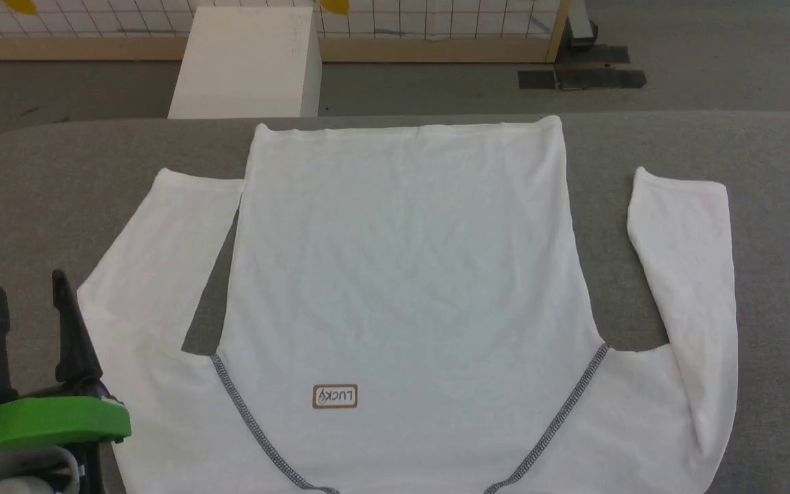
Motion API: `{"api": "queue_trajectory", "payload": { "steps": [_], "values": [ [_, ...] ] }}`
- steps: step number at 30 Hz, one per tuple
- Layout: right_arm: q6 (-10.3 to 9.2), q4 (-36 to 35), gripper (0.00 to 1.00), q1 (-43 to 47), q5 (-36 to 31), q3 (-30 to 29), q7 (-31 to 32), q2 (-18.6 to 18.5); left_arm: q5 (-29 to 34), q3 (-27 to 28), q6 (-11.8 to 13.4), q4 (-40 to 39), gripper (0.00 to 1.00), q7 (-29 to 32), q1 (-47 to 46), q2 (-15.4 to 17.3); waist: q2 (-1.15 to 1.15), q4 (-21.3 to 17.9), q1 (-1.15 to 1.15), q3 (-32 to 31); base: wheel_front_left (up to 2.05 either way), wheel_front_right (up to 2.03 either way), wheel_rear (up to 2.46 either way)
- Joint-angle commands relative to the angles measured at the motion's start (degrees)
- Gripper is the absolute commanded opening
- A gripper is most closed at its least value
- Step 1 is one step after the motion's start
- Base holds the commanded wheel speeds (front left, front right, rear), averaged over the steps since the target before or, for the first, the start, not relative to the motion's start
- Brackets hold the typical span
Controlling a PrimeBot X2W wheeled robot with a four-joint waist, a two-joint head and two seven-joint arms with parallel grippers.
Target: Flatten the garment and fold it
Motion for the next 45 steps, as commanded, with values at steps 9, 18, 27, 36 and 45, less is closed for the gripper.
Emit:
{"api": "queue_trajectory", "payload": {
  "steps": [9, 18, 27, 36, 45],
  "values": [
    [-0.09, 17.11, 1.00, -20.88, -5.99, 1.44, 2.11, -5.58, 6.97, 0.40, -3.27, -0.34, 1.00, -2.49, -7.09, -3.80, 0.00, 0.19, 0.00, 12.96, 0.00, 0.00, 0.00],
    [-0.09, 25.25, 1.00, -30.07, -13.64, 2.62, 7.68, -9.73, 10.51, 1.59, -6.90, -1.13, 1.00, -2.51, -10.38, -7.76, 0.00, 3.30, 0.00, 20.89, 0.00, 0.00, 0.00],
    [-0.09, 29.50, 1.00, -29.56, -13.72, 6.05, 11.84, -10.35, 11.74, 3.50, -9.38, 0.60, 1.00, -2.52, -11.18, -10.09, 0.00, 4.16, 0.00, 21.97, 0.00, 0.00, 0.00],
    [-0.09, 27.60, 0.00, -29.46, -7.60, 0.46, 10.83, -10.16, 12.81, 5.05, -10.72, 1.94, 1.00, -2.52, -11.19, -11.29, 0.00, 3.11, 0.00, 18.16, 0.00, 0.00, 0.00],
    [-0.09, 23.19, 0.00, -22.10, -1.30, -7.60, 2.68, -13.34, 13.46, 6.85, -11.87, 3.57, 1.00, -2.52, -8.54, -13.37, 0.00, 0.98, 0.00, 9.16, 0.00, 0.00, 0.00]
  ]
}}
